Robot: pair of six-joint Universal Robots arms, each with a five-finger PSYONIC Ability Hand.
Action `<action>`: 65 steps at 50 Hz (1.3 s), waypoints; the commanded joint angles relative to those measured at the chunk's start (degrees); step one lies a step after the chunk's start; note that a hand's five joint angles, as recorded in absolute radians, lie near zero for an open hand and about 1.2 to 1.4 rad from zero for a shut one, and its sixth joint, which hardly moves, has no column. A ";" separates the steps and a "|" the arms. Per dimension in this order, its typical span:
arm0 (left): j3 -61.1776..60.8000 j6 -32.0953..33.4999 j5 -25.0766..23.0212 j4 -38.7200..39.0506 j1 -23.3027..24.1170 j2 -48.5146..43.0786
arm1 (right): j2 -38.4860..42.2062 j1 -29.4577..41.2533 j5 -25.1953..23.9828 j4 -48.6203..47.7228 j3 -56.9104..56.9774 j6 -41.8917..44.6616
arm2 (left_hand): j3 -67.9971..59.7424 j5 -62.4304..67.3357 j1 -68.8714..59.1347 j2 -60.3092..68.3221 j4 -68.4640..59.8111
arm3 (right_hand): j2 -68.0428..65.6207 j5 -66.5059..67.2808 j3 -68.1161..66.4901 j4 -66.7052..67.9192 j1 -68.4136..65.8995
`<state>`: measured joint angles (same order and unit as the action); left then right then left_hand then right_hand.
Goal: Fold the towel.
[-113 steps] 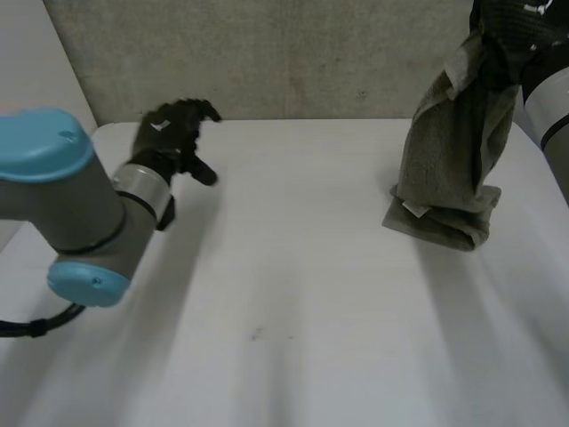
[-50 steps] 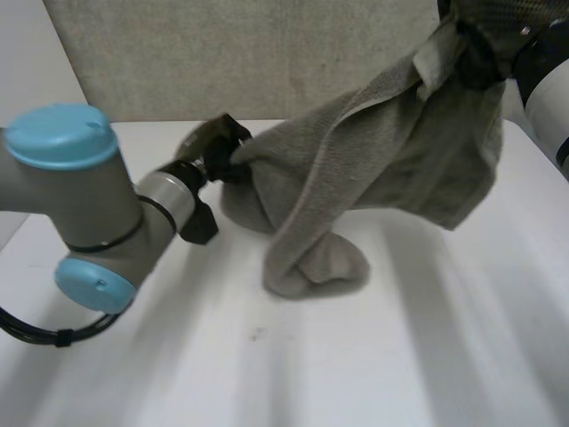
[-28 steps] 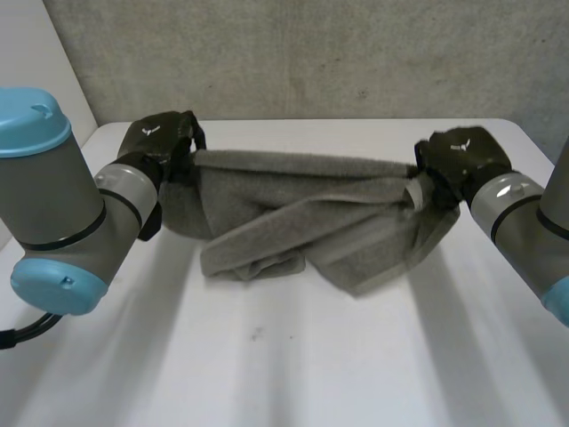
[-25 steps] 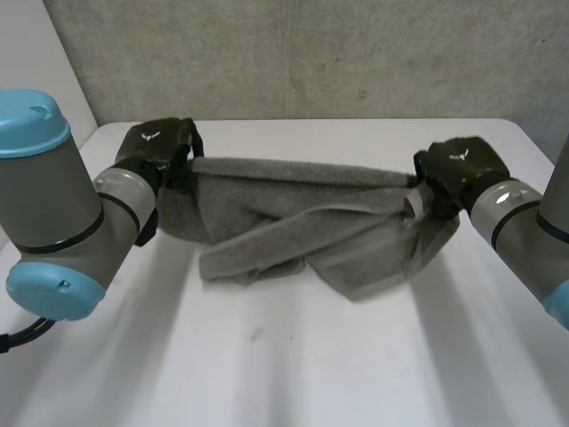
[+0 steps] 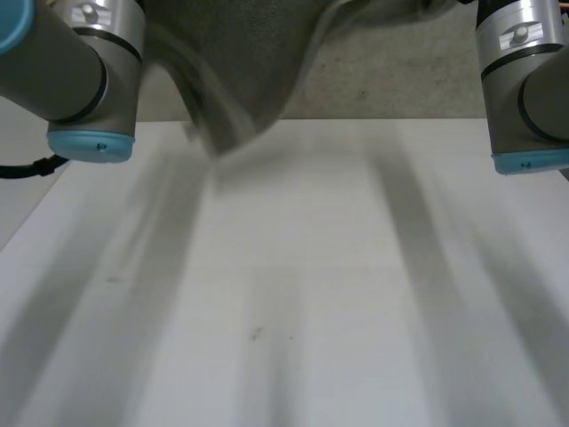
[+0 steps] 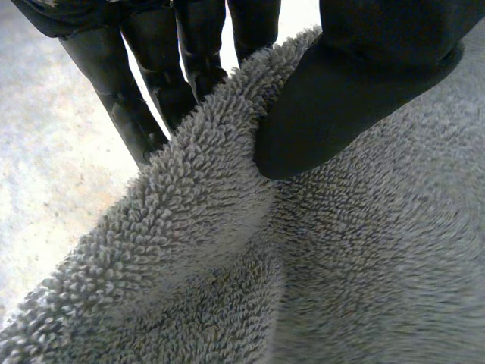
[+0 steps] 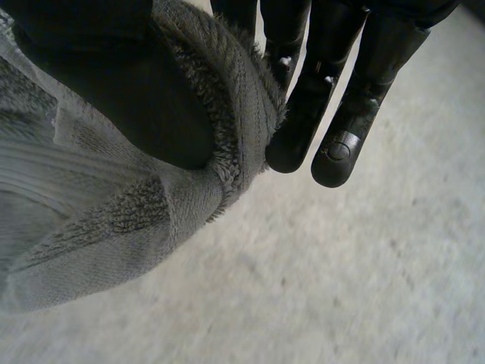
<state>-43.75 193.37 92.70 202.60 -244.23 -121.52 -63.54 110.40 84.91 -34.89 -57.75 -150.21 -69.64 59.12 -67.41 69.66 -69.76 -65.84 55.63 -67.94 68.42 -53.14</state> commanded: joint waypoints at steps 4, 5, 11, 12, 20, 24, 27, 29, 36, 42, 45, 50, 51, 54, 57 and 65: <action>-25.55 0.25 -0.59 -0.28 0.15 4.62 | -0.88 -0.10 -10.20 3.60 -17.40 -0.26 | -10.36 10.88 -12.59 10.34 -10.24 | -14.16 14.37 -12.06 11.58 -26.86; -25.60 0.25 -0.59 -0.28 0.15 4.62 | -0.45 -0.28 -11.85 4.82 -20.36 -0.09 | -10.36 10.88 -12.59 10.34 -10.24 | -10.22 10.43 -8.12 7.64 -22.92; -41.56 0.25 -0.85 -0.10 1.20 3.49 | 3.42 -0.45 -15.12 7.63 -30.29 1.05 | -10.36 10.88 -12.59 10.34 -10.24 | -1.44 1.65 0.67 -1.15 -14.13; -44.38 0.25 -0.76 -0.19 1.99 2.87 | 3.43 -0.45 -15.12 7.64 -30.32 1.06 | -10.36 10.88 -12.59 10.34 -10.24 | -1.43 1.65 0.67 -1.15 -14.13; -54.41 1.57 -0.32 -0.81 4.63 5.58 | 0.70 -2.56 -14.51 15.81 -39.02 8.79 | -10.36 10.88 -12.59 10.34 -10.24 | 0.25 -0.04 2.35 -2.83 -12.45; -57.77 1.66 -0.32 -1.24 4.99 8.93 | -4.82 -4.75 -14.51 25.88 -42.17 13.35 | -10.36 10.88 -12.59 10.34 -10.24 | 5.61 -5.40 7.71 -8.19 -7.09; -61.00 1.66 -0.41 -2.12 5.16 11.91 | -6.85 -5.98 -14.51 33.88 -43.24 15.55 | -10.36 10.88 -12.59 10.34 -10.24 | 11.48 -11.26 13.58 -14.06 -1.22; -62.42 1.66 -0.41 -2.74 5.43 13.15 | -7.81 -6.86 -14.51 37.92 -43.41 16.26 | -10.36 10.88 -12.59 10.34 -10.24 | 18.51 -18.30 20.61 -21.09 5.81; -66.64 1.57 -0.15 -6.78 10.60 16.57 | -14.94 -10.74 -14.24 52.11 -42.27 16.88 | -10.36 10.88 -12.59 10.34 -10.24 | 52.23 -52.01 54.33 -54.81 39.53; -69.18 1.57 0.11 -7.75 13.77 16.67 | -19.51 -11.44 -14.07 54.57 -37.45 11.37 | -10.36 10.88 -12.59 10.34 -10.24 | 55.84 -55.63 57.94 -58.42 43.14; -70.07 1.66 1.16 -7.75 14.48 16.75 | -19.69 -11.18 -14.51 54.75 -33.40 4.57 | -10.36 10.88 -12.59 10.34 -10.24 | 55.84 -55.63 57.94 -58.42 43.14; -70.95 1.75 3.10 -7.75 15.18 19.03 | -17.23 -9.33 -15.82 55.72 -26.89 -2.90 | -10.36 10.88 -12.59 10.34 -10.24 | 55.84 -55.63 57.94 -58.42 43.14; -70.95 1.75 3.10 -7.75 15.18 19.04 | -13.75 -7.50 -16.43 55.72 -24.19 -4.03 | -10.36 10.88 -12.59 10.34 -10.24 | 55.84 -55.63 57.94 -58.42 43.14; -71.65 1.75 3.37 -7.75 15.54 21.76 | -6.89 -1.80 -16.97 56.33 -17.17 -4.48 | -10.36 10.88 -12.59 10.34 -10.24 | 55.84 -55.63 57.94 -58.42 43.14; -72.44 1.75 3.37 -8.01 16.06 25.10 | -0.91 3.48 -16.88 57.90 -10.49 -4.39 | -10.36 10.88 -12.59 10.34 -10.24 | 55.84 -55.63 57.94 -58.42 43.14; -74.11 1.75 3.46 -8.72 17.21 28.00 | 10.53 7.54 -16.62 59.32 -0.18 -4.65 | -1.30 1.82 -3.53 1.28 -1.18 | 55.09 -54.88 57.19 -57.67 42.39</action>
<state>-116.86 195.14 96.17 194.23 -227.60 -94.92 -61.08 115.06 67.94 23.49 -64.88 -155.12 -69.64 59.12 -67.44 69.71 -69.77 -12.72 3.00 -12.09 13.32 -11.96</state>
